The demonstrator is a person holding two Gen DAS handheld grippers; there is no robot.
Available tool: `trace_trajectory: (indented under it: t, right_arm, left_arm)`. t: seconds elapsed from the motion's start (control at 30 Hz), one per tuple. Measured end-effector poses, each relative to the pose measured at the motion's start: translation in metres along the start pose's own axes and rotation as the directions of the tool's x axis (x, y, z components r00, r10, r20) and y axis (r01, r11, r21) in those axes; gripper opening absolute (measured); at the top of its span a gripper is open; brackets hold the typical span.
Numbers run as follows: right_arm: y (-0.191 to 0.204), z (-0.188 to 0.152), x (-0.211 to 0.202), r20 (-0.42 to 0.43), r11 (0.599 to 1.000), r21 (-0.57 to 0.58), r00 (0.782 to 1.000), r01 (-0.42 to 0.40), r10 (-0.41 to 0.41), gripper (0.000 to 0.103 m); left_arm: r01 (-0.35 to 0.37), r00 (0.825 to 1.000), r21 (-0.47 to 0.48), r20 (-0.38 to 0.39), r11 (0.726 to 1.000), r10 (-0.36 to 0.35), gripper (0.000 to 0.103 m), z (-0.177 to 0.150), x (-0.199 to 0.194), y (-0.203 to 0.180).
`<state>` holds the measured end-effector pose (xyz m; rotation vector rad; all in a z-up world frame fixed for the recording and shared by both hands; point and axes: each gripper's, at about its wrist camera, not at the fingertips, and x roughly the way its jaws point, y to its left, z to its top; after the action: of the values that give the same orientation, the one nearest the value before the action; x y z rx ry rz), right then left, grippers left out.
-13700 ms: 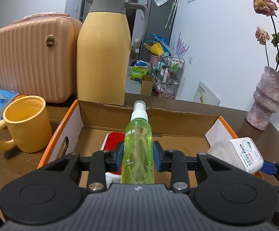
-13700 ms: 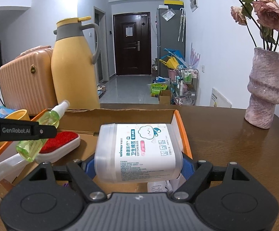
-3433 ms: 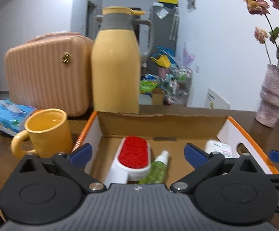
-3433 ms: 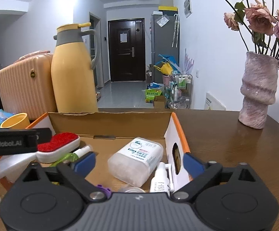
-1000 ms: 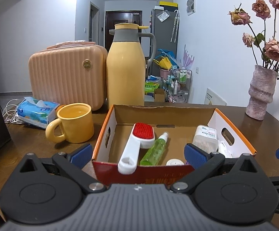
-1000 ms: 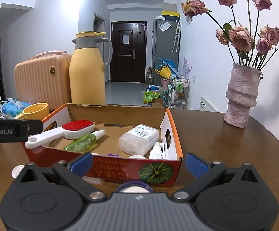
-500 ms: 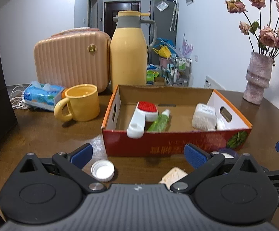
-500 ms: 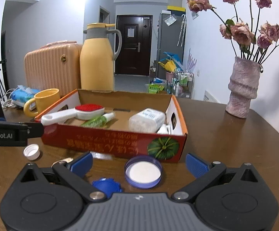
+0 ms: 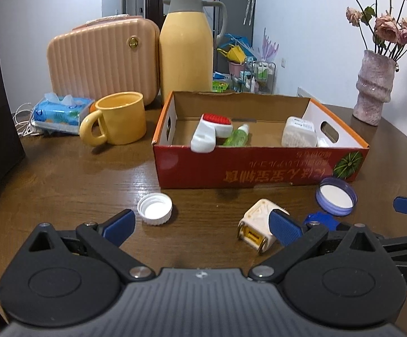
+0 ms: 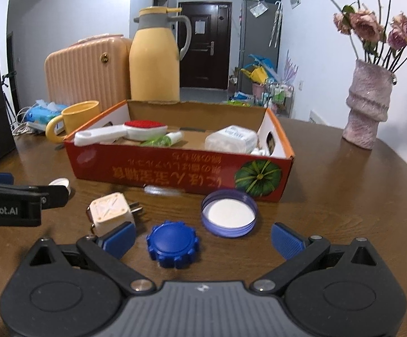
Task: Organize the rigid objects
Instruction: 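Grasp the blue knobbed cap with the right tool while the left tool grasps the white plug adapter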
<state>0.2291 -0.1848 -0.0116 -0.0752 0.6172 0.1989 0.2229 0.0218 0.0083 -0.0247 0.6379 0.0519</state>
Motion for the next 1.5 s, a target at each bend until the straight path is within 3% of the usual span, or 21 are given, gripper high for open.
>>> trace_trajectory:
  t: [0.6,0.8,1.1,1.5]
  right_arm:
    - [0.013,-0.002,0.038,-0.079,0.998,-0.005,0.995,-0.057,0.056,0.076]
    - [0.014,-0.001,0.046,-0.095,0.998,-0.009,0.994,-0.062,0.061,0.074]
    - [0.015,-0.003,0.055,-0.112,0.996,-0.011,0.99,-0.086,0.085,0.053]
    - [0.011,-0.004,0.05,-0.067,0.995,-0.002,0.993,-0.095,0.095,0.053]
  left_arm:
    - [-0.007,0.999,-0.029,-0.031,1.0,0.006,0.103,-0.006,0.006,0.019]
    - [-0.011,1.0,-0.038,-0.029,0.999,0.01,0.103,-0.005,0.009,0.02]
    - [-0.014,0.999,-0.046,-0.03,0.999,0.012,0.103,-0.003,0.014,0.021]
    - [-0.01,0.999,-0.036,-0.031,0.999,0.009,0.103,-0.001,0.019,0.013]
